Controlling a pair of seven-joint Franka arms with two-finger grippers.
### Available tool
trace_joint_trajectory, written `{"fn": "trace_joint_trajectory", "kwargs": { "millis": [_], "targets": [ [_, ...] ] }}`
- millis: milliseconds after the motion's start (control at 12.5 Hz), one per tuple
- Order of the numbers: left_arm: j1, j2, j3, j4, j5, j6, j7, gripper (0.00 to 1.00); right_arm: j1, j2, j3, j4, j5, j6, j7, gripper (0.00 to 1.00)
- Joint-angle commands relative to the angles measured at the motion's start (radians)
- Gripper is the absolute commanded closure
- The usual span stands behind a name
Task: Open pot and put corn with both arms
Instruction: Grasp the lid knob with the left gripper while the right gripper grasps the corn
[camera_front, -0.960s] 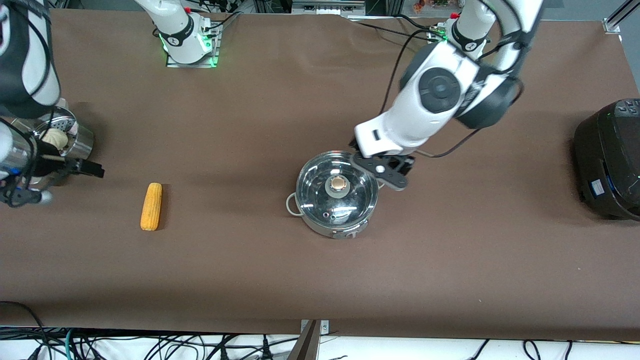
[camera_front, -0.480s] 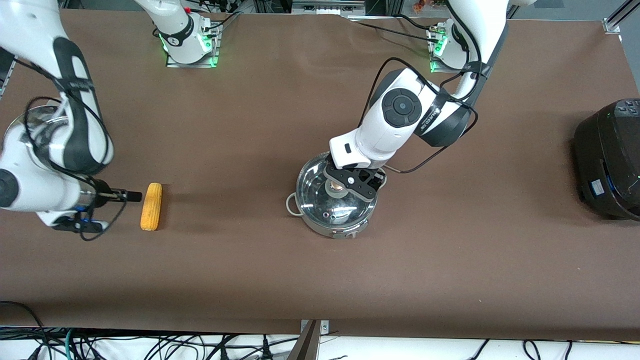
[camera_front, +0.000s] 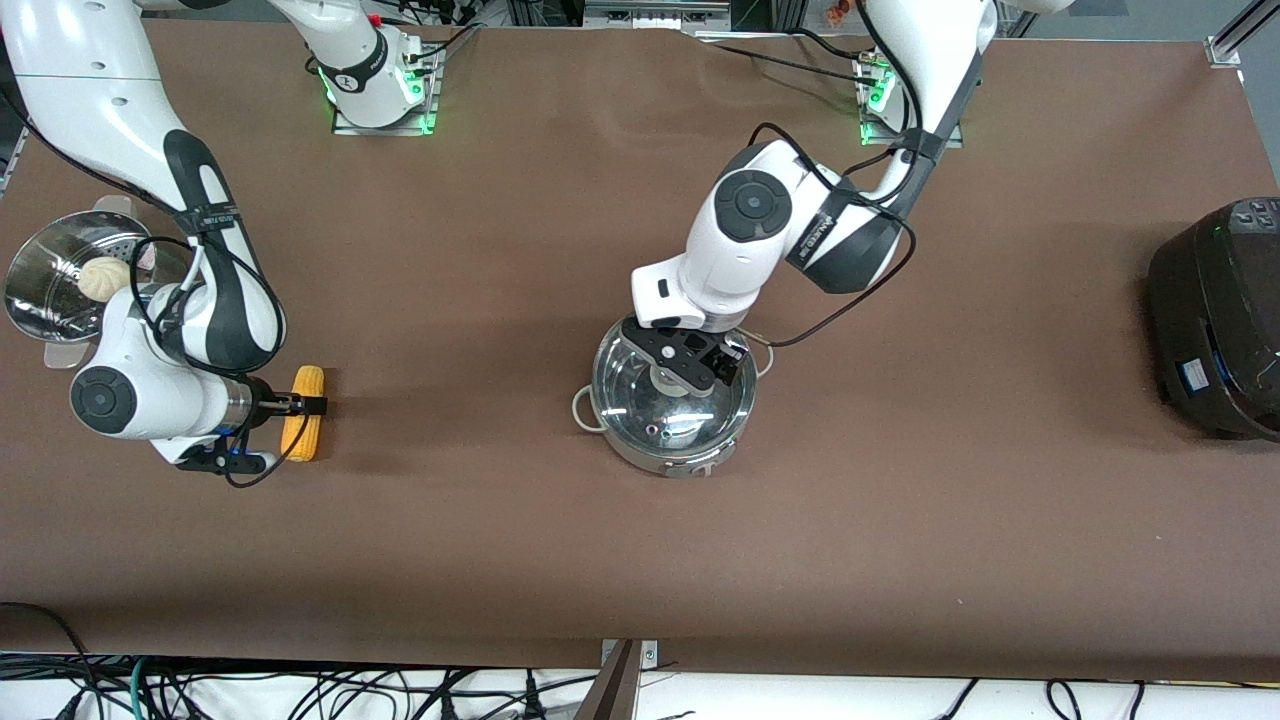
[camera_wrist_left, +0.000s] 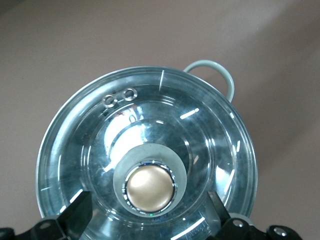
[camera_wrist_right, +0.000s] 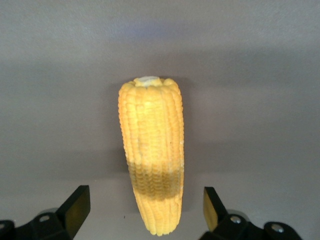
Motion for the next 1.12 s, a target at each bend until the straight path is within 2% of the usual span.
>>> {"fn": "trace_joint_trajectory", "kwargs": {
  "millis": [0,240,400,480,640,720,800,880,960,1040],
  "targets": [
    [-0.007,0.034,0.005,0.028,0.042,0.001,0.005,0.00,-0.008,0.000,0.003,-0.027,0.001,0.030,-0.018,0.00],
    [-0.007,0.038,0.005,0.031,0.043,0.001,0.012,0.00,-0.018,0.019,0.003,-0.027,0.002,0.048,-0.055,0.00],
    [-0.007,0.046,0.005,0.032,0.042,0.001,0.015,0.05,-0.025,0.028,0.003,-0.027,0.002,0.054,-0.059,0.00],
    [-0.007,0.047,0.005,0.032,0.040,0.003,0.016,0.15,-0.027,0.028,0.003,-0.027,0.002,0.054,-0.059,0.00],
    [-0.009,0.052,0.005,0.034,0.037,0.003,0.010,0.28,-0.027,0.040,0.003,-0.027,0.002,0.070,-0.059,0.00],
    [-0.009,0.052,0.005,0.034,0.037,0.003,0.007,0.39,-0.027,0.042,0.003,-0.027,0.002,0.074,-0.059,0.00],
    [-0.009,0.052,0.003,0.035,0.036,0.003,0.005,0.46,-0.028,0.042,0.004,-0.027,0.004,0.073,-0.061,0.15],
    [-0.009,0.051,0.003,0.035,0.036,0.001,0.004,0.56,-0.028,0.043,0.004,-0.027,0.005,0.073,-0.061,0.34],
    [-0.009,0.048,0.003,0.037,0.036,0.001,0.002,0.57,-0.027,0.043,0.004,-0.027,0.005,0.065,-0.061,0.57],
    [-0.009,0.047,0.003,0.037,0.036,0.001,0.002,0.58,-0.024,0.042,0.004,-0.026,0.005,0.062,-0.061,0.74]
  ]
}}
